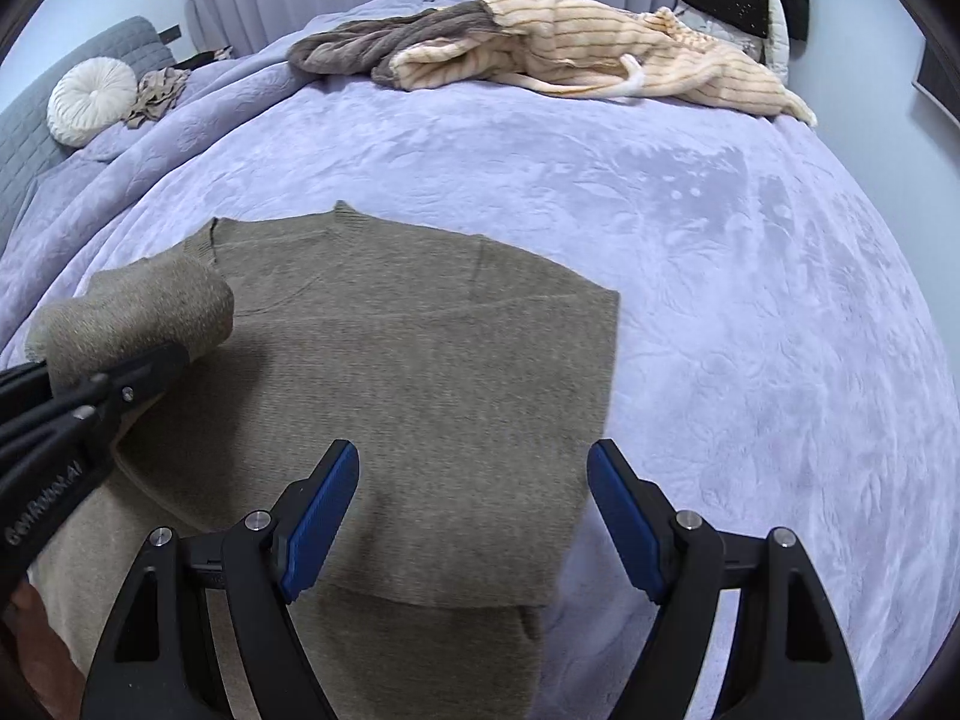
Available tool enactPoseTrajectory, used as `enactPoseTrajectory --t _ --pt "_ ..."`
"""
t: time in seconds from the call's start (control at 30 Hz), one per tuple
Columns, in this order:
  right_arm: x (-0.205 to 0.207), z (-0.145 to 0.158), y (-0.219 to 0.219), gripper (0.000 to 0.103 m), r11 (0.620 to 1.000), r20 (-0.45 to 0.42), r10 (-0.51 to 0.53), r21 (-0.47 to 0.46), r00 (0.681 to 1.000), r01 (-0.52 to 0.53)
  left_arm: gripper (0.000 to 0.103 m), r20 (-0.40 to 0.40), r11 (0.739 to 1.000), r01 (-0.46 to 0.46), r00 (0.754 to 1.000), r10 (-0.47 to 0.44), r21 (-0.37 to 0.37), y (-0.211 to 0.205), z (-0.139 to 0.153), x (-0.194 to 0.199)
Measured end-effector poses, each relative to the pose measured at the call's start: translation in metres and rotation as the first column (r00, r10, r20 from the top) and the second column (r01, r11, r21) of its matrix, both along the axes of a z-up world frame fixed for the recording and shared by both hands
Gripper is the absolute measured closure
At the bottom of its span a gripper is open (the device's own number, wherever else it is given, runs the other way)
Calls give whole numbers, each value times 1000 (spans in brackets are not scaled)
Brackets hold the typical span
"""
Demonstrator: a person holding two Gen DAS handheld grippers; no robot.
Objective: Fold small clothes
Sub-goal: 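Lay the held sleeve across the sweater body and open the left tool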
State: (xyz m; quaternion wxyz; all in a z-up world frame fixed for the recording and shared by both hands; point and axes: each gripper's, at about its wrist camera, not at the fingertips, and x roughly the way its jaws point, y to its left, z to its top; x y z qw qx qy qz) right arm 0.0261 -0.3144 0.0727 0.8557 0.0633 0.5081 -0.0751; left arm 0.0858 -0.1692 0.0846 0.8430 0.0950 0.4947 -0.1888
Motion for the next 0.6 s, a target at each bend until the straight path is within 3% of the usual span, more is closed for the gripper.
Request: enactPoseTrajectory --t 0.43,0.47,0.5,0.53,0.57,0.6 --pt "-22 -14 -28 21 998 0 -52 32 999 52 95 -16 989 67 998 -66 129 -34 -39 -12" --pt "-24 -15 -31 21 998 -1 -56 33 998 56 77 -20 990 68 998 -66 119 -34 -39 -12" --pt "-26 -16 -33 21 998 -3 -61 36 998 61 36 -42 994 75 997 -71 83 -32 -39 -10" --pt "-28 -17 -35 21 997 -4 -64 39 998 64 16 -44 997 61 997 -58 55 -28 -37 -10" --pt "-30 -17 -37 21 997 -5 -67 44 998 67 9 -3 998 30 1000 -30 50 -25 -33 -12" --pt "-31 -18 -39 21 996 -2 -72 50 997 72 9 21 999 29 999 -30 41 -23 -29 -15"
